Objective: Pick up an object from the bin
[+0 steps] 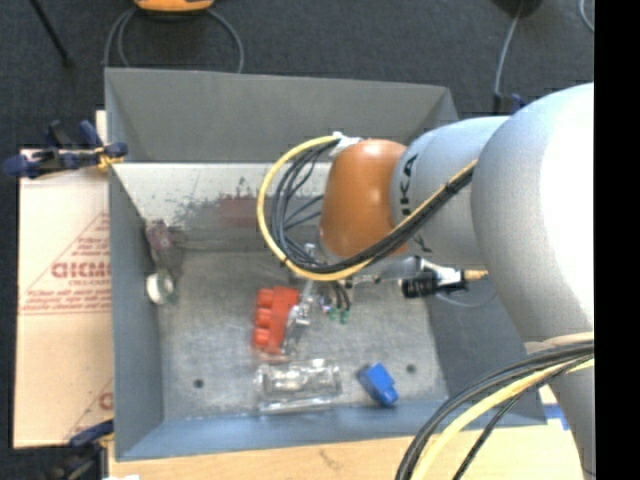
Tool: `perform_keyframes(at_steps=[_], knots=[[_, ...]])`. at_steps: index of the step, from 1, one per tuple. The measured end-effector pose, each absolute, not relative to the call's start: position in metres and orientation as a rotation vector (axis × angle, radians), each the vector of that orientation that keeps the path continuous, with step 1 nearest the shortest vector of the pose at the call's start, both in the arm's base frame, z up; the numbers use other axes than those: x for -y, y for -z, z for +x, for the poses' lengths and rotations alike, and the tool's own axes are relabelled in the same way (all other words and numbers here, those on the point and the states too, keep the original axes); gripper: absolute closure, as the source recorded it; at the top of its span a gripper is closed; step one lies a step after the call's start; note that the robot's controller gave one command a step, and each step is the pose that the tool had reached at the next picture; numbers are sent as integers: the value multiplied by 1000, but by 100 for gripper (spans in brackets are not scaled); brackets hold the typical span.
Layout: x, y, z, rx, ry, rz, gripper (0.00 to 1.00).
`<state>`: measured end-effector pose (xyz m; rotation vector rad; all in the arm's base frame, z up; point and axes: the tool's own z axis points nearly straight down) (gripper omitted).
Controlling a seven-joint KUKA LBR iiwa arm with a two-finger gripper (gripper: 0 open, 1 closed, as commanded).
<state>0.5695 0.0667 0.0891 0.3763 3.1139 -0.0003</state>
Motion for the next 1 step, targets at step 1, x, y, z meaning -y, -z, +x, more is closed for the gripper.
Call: perform_keyframes(at_steps=[1], knots=[[-73,-90,574,-3109,-5,304,0]])
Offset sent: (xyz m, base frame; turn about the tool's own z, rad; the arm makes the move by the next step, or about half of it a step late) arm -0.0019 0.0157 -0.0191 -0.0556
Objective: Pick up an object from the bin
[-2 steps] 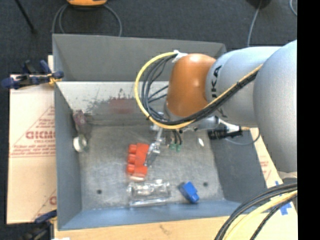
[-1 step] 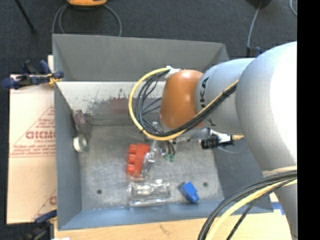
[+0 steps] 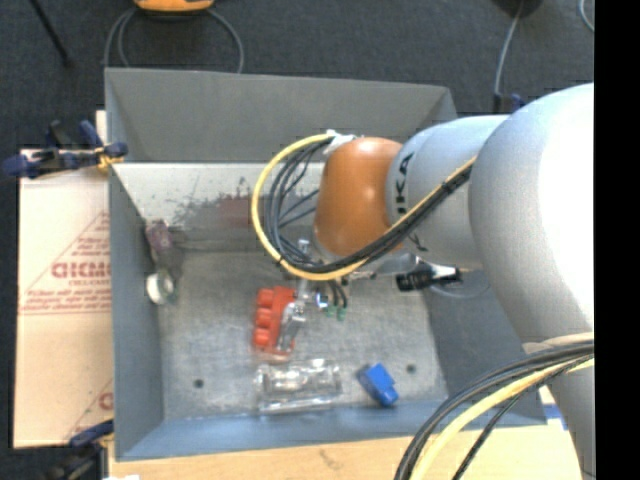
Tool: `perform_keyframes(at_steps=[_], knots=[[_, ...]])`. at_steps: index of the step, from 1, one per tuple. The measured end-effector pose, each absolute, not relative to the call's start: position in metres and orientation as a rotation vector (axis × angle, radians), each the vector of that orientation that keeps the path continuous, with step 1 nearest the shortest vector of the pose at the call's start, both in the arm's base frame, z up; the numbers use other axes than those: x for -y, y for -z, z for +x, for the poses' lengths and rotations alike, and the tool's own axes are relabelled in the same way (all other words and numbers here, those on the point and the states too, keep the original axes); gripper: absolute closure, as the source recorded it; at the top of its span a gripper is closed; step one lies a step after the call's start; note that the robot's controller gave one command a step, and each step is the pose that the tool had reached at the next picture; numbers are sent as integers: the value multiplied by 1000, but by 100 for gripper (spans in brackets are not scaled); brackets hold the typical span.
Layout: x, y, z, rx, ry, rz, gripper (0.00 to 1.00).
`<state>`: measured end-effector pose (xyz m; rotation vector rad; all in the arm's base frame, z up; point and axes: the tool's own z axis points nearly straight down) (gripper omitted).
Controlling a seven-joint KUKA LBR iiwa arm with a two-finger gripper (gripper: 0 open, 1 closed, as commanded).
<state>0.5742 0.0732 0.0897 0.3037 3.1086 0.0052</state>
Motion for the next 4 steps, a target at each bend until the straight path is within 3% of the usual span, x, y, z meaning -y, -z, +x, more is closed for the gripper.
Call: perform_keyframes(at_steps=[1,2,3,4], knots=[[-78,-89,575,-3115,-14,-58,0],[-78,-95,581,-3092,-14,-58,100],[-102,-230,593,-3002,2,-890,100],[-102,-227,592,-3008,-3,-887,0]])
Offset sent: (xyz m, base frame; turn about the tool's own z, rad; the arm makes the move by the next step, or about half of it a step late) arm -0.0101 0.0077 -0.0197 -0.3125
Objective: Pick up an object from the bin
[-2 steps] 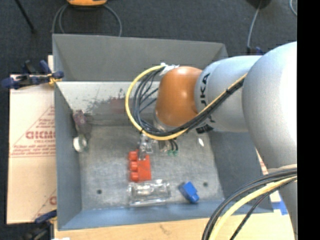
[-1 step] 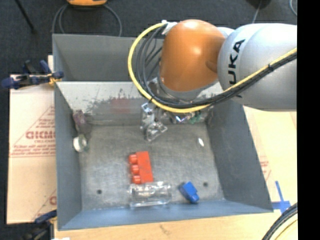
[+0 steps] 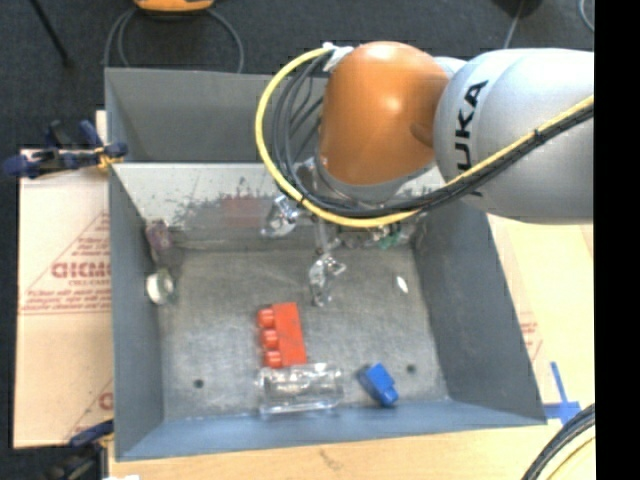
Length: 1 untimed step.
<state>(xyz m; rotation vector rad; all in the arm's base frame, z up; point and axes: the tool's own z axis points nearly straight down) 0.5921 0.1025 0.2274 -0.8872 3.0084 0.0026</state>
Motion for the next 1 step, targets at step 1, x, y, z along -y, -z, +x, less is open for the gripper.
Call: perform_keyframes(at_steps=[1], knots=[[-90,-143,546,-2880,-1,-1266,0]])
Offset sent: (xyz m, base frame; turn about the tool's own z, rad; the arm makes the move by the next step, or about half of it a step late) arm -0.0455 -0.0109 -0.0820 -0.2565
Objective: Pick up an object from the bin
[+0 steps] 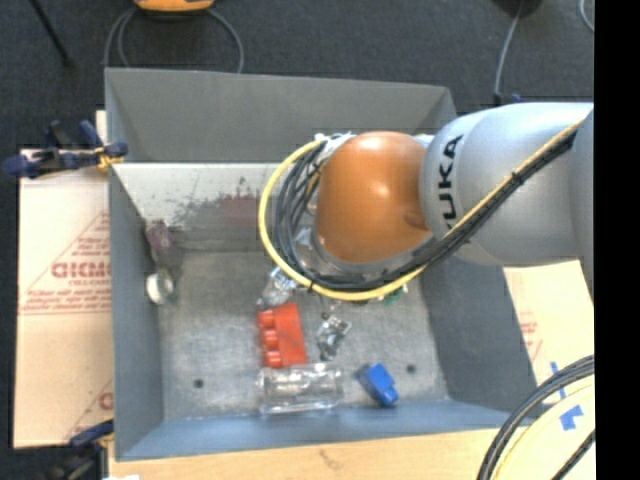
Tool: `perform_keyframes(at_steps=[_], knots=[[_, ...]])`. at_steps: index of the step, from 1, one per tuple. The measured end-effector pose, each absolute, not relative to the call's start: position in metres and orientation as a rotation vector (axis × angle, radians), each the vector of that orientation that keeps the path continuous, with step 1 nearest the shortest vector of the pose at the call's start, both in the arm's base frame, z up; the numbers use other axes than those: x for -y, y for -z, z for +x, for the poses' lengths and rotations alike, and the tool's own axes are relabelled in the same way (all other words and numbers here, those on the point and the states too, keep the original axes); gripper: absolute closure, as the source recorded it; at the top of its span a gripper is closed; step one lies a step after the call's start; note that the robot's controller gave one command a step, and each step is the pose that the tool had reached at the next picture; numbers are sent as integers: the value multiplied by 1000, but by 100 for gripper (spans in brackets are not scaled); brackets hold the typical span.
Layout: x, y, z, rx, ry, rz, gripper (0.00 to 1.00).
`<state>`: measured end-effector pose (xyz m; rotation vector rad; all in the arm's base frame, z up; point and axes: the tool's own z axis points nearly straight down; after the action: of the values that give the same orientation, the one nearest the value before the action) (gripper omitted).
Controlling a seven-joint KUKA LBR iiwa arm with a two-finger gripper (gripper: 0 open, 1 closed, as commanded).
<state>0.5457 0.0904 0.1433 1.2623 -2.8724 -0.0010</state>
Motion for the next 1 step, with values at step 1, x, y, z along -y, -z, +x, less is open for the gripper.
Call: perform_keyframes(at_steps=[1], knots=[[-79,-77,559,2751,0,1526,0]])
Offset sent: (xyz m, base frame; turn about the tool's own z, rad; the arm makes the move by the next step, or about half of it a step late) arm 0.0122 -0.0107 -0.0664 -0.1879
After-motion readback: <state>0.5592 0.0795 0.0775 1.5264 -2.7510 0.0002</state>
